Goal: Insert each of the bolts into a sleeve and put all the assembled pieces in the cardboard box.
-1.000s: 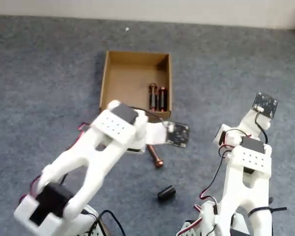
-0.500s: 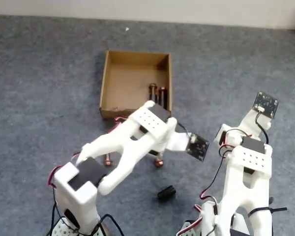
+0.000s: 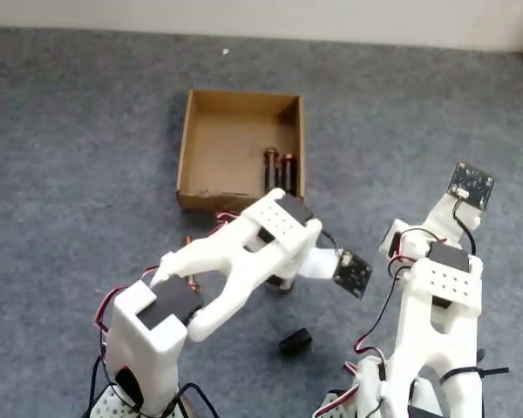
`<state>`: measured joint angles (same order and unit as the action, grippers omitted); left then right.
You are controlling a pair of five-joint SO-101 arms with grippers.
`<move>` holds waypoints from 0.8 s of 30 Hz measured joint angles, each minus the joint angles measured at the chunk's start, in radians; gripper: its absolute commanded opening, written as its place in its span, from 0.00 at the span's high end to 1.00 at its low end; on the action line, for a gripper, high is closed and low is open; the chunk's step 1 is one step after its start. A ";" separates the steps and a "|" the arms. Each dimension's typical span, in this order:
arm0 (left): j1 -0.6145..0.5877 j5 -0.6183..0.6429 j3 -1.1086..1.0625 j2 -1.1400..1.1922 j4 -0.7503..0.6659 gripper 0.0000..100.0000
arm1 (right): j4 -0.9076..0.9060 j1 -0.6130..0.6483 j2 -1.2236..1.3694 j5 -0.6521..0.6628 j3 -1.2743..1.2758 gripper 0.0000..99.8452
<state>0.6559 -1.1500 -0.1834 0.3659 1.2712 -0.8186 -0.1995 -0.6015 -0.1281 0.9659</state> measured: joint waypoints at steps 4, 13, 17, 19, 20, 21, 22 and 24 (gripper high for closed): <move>0.006 0.000 -0.023 -0.002 -0.008 0.99 | 0.000 0.000 0.000 0.000 0.000 1.00; -0.078 0.129 -0.063 -0.071 -0.008 0.99 | 0.000 0.000 0.000 0.000 0.000 1.00; -0.121 0.215 -0.175 -0.273 -0.008 0.99 | 0.000 0.000 0.000 0.000 0.000 1.00; -0.124 0.269 -0.216 -0.390 -0.003 0.99 | 0.000 0.002 0.000 0.000 0.000 1.00; -0.133 0.299 -0.232 -0.445 -0.003 0.99 | 0.000 0.002 0.000 0.000 0.000 1.00; -0.146 0.330 -0.247 -0.496 -0.006 0.99 | -0.002 0.002 0.000 0.000 0.000 1.00; -0.160 0.365 -0.261 -0.545 -0.015 0.99 | -0.009 0.005 0.000 0.000 0.000 1.00; -0.192 0.439 -0.275 -0.617 -0.028 0.99 | -0.031 0.044 -0.014 0.000 -0.002 1.00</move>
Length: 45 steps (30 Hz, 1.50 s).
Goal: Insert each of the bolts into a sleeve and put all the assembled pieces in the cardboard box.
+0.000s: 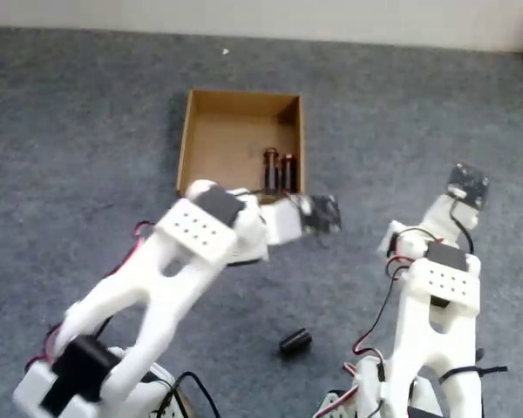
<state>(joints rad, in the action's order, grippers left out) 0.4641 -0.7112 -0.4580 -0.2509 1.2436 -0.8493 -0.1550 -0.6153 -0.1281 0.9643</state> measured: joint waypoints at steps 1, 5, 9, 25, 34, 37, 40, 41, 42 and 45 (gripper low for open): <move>-0.017 0.035 0.000 -0.028 -0.002 0.99 | -0.020 0.028 -0.017 -0.002 -0.005 1.00; -0.044 0.193 -0.009 -0.107 0.000 0.99 | -0.083 0.129 -0.140 -0.002 -0.015 1.00; -0.048 0.425 -0.009 -0.164 0.064 0.99 | -0.081 0.230 -0.295 -0.002 0.020 1.00; -0.161 0.692 -0.339 -0.666 -0.126 0.99 | 0.216 0.496 -1.013 -0.002 0.598 1.00; -0.161 0.807 -0.580 -0.994 -0.361 0.99 | 0.229 0.658 -1.194 -0.002 0.698 1.00; -0.161 0.836 -0.651 -1.085 -0.443 0.99 | 0.229 0.698 -1.200 -0.002 0.700 1.00; -0.161 0.884 -0.741 -1.177 -0.555 0.99 | 0.229 0.746 -1.200 -0.002 0.700 1.00; -0.161 0.905 -0.776 -1.209 -0.600 0.99 | 0.229 0.761 -1.200 -0.002 0.700 1.00; -0.161 0.924 -0.812 -1.243 -0.644 0.99 | 0.229 0.772 -1.200 -0.002 0.700 1.00; -0.161 0.988 -0.931 -1.353 -0.779 0.99 | 0.229 0.798 -1.200 -0.002 0.700 1.00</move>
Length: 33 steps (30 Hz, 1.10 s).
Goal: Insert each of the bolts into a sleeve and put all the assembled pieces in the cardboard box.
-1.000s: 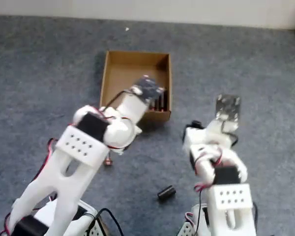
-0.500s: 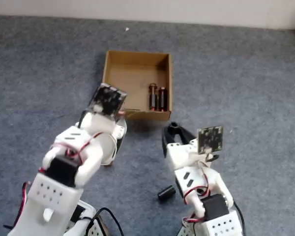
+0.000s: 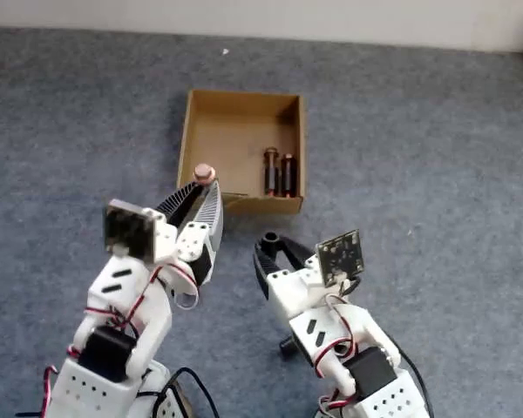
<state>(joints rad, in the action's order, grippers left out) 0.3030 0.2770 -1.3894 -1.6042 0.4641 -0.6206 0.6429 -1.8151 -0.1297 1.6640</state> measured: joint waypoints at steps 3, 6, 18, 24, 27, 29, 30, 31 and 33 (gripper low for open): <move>0.000 0.064 -0.107 -0.118 -0.086 0.99 | 0.018 0.009 0.000 0.000 0.000 1.00; 0.000 0.132 -0.160 -0.192 -0.106 0.99 | 0.084 0.009 0.000 0.000 0.005 1.00; 0.083 0.186 -0.184 -0.199 -0.130 0.99 | 0.161 0.014 0.000 0.282 0.005 1.00; 0.138 0.186 -0.184 -0.199 -0.189 0.99 | 0.161 0.014 0.000 0.384 0.005 1.00; 0.164 0.186 -0.184 -0.199 -0.193 0.99 | 0.161 0.014 0.000 0.396 0.005 1.00; 0.186 0.186 -0.184 -0.199 -0.193 0.99 | 0.161 0.014 0.000 0.396 0.005 1.00; 0.195 0.186 -0.184 -0.199 -0.193 0.99 | 0.161 0.014 0.000 0.396 0.005 1.00; 0.199 0.184 -0.184 -0.199 -0.193 0.99 | 0.161 0.014 0.000 0.396 0.005 1.00; 0.204 0.172 -0.184 -0.199 -0.193 0.99 | 0.161 0.014 0.000 0.396 0.005 1.00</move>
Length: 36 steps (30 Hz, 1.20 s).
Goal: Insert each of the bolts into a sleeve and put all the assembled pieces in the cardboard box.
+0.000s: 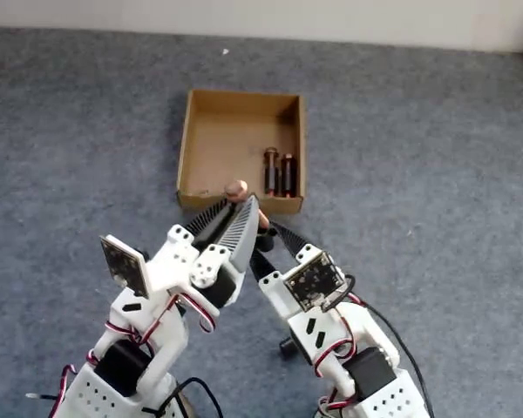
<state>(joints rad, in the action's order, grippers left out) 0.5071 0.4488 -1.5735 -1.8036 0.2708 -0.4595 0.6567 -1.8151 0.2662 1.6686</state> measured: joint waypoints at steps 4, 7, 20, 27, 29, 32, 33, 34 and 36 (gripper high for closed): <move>0.003 -0.011 0.000 0.000 0.018 0.99 | 0.000 0.000 0.000 0.000 0.000 1.00; 0.003 -0.011 0.002 -0.002 0.063 0.99 | -0.002 -0.002 0.000 0.000 0.000 1.00; 0.015 -0.230 0.002 -0.002 0.282 0.87 | -0.002 0.005 0.002 0.002 0.002 1.00; 0.003 -0.276 0.087 -0.014 0.488 0.79 | -0.003 -0.002 0.003 0.003 0.002 1.00; 0.005 -0.278 0.123 -0.003 0.563 0.79 | -0.003 -0.014 0.002 0.003 0.002 1.00; 0.005 -0.278 0.178 -0.011 0.654 0.79 | -0.005 -0.034 0.002 0.003 0.002 1.00; 0.005 -0.278 0.193 -0.005 0.681 0.79 | -0.008 -0.038 0.002 0.003 0.002 1.00; 0.006 -0.278 0.206 -0.003 0.710 0.80 | -0.008 -0.043 0.002 0.003 0.002 1.00; 0.003 -0.278 0.236 -0.009 0.770 0.80 | -0.011 -0.048 0.002 0.003 0.002 1.00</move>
<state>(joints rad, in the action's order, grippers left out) 0.5102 0.1711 -1.3372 -1.8128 1.0411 -0.4703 0.6091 -1.8136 0.2693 1.6701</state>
